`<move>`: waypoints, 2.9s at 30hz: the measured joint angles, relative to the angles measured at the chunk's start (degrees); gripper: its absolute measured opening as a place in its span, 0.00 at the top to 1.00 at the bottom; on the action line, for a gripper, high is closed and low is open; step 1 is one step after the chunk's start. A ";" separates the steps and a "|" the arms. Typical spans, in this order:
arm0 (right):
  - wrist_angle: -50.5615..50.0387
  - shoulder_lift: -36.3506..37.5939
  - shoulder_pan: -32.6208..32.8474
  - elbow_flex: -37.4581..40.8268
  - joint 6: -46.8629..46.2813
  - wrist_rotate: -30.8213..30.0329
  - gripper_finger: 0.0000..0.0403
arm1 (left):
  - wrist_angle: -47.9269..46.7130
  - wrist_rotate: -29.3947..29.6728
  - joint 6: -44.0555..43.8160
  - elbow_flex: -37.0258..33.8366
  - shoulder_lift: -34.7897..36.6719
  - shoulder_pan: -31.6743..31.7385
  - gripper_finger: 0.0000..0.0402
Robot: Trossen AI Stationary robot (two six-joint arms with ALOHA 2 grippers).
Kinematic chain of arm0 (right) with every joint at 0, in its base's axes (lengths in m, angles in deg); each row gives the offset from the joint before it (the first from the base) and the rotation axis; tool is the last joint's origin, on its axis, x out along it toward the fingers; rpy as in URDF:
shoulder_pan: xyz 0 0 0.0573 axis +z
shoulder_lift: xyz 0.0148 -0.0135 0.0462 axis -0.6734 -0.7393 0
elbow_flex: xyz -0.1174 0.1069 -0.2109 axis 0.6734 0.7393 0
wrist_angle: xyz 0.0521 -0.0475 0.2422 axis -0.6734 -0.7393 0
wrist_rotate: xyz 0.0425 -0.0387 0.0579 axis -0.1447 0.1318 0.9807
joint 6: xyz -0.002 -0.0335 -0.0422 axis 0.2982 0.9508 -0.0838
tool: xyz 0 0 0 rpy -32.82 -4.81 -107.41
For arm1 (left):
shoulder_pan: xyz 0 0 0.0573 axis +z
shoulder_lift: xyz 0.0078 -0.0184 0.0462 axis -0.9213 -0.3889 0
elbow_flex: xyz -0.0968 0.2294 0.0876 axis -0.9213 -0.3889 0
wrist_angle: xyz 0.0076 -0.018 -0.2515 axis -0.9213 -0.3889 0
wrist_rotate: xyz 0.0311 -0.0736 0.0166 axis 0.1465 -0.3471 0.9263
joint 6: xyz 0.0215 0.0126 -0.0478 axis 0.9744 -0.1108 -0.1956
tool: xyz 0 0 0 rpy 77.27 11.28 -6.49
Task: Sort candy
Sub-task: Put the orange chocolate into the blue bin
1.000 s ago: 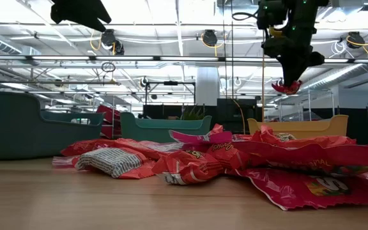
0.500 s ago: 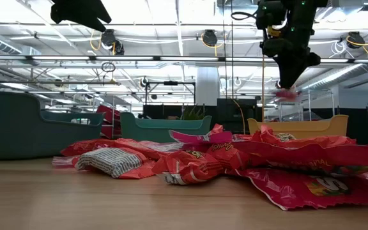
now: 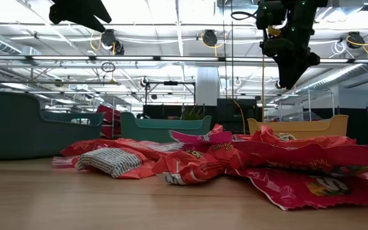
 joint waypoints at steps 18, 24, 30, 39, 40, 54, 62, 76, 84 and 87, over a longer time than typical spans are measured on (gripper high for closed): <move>-0.19 10.34 11.01 0.00 -15.09 0.37 0.67 | -0.07 -0.01 0.07 0.00 0.00 0.00 0.52; -0.21 12.27 16.90 0.00 -18.92 -1.89 0.67 | 0.01 -0.02 0.07 0.00 0.00 0.01 0.52; -0.31 12.21 23.03 0.00 -21.69 -6.33 0.67 | -0.02 -0.02 0.09 0.00 0.00 0.00 0.52; -1.83 12.57 33.52 1.36 -22.25 -11.76 0.67 | -0.04 -4.95 0.51 0.02 -0.15 0.02 0.52; -1.71 12.91 34.55 2.49 -21.99 -11.69 0.67 | 0.00 -5.17 0.51 0.05 -0.42 0.00 0.52; 8.98 29.48 39.23 19.32 -20.75 -6.87 0.67 | 15.36 -10.95 12.43 0.07 -9.69 -0.02 0.52; 9.08 34.48 39.21 19.30 -17.93 -6.91 0.67 | 17.05 -15.46 6.38 0.07 -17.92 0.00 0.52; 9.38 34.76 39.19 19.30 -13.29 -5.22 0.67 | 16.60 -24.64 -2.48 0.07 -32.47 3.01 0.52; 9.43 34.75 39.15 19.30 -12.59 -2.94 0.67 | 15.86 -35.43 -4.58 0.07 -38.37 5.42 0.52; 9.45 34.75 39.15 19.30 -12.59 -2.60 0.67 | 15.67 -36.30 -4.57 0.07 -39.12 5.60 0.52</move>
